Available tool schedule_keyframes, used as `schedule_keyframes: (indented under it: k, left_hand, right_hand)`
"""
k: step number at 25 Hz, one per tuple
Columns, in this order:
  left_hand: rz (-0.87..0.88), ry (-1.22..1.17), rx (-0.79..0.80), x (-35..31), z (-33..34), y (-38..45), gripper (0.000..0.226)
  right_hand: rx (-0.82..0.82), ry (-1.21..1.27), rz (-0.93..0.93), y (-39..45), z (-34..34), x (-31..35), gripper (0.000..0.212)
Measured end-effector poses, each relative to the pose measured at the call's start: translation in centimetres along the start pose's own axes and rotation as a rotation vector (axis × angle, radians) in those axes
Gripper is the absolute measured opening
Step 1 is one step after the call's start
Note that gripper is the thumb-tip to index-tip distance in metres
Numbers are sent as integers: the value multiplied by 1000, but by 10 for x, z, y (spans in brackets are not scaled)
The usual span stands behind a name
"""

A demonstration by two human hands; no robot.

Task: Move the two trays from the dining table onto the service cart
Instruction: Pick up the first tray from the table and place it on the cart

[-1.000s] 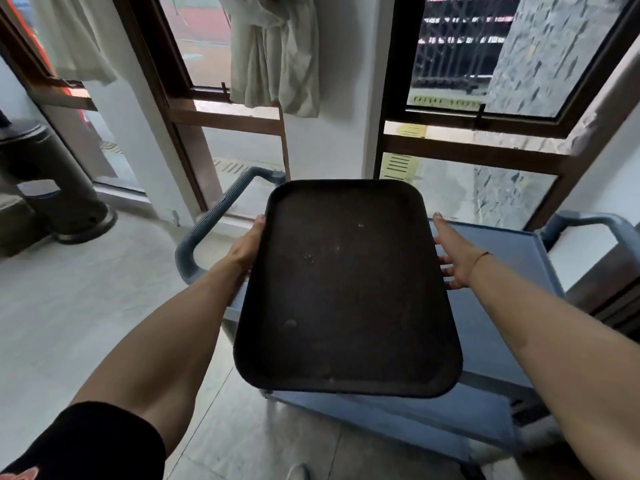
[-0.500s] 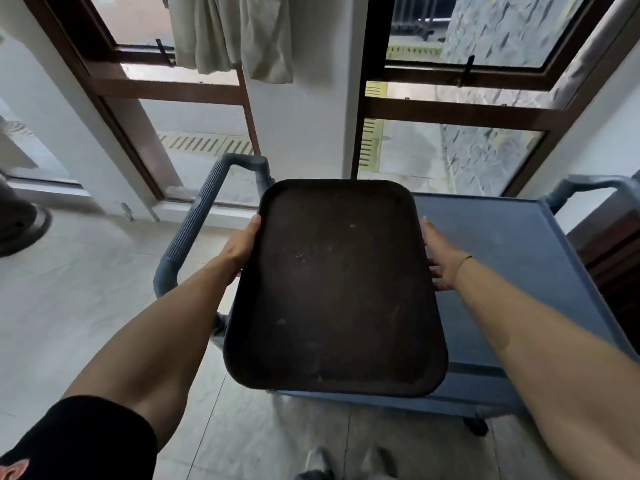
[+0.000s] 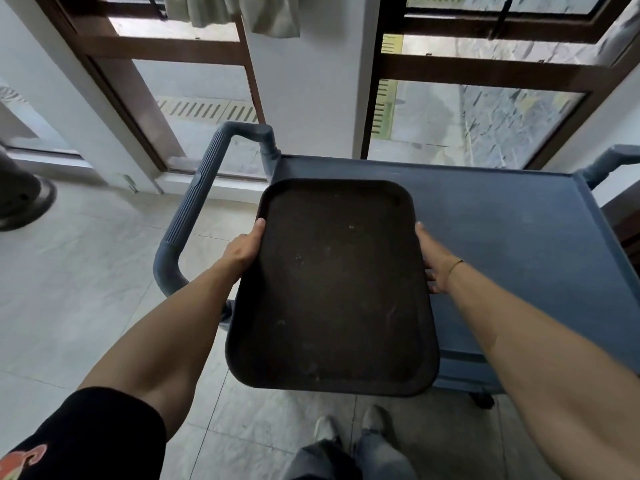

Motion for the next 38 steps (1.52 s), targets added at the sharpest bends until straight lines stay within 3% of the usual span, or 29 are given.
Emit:
schedule_keyframes:
  k: [24, 30, 35, 38]
  left_hand:
    - [-75, 135, -59, 18, 13, 38, 95]
    - [7, 236, -50, 15, 2, 28, 87]
    - [222, 321, -80, 1, -21, 4, 82]
    - [388, 541, -174, -4, -39, -22, 83]
  right_hand:
    - [-2, -86, -4, 54, 2, -28, 75]
    - [-145, -488, -165, 59, 1, -31, 82]
    - [-186, -940, -405, 39, 7, -2, 65]
    - [-246, -1129, -554, 20, 12, 28, 66]
Point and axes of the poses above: each hand's wrist, its own y-axis towards the middle knuckle, its own z-axis out of the palm, x = y × z, the point moved 2 cm from there along y, towards the middle knuckle, and after that the axes turned 2 degrees about y, right-handed, at the moved point
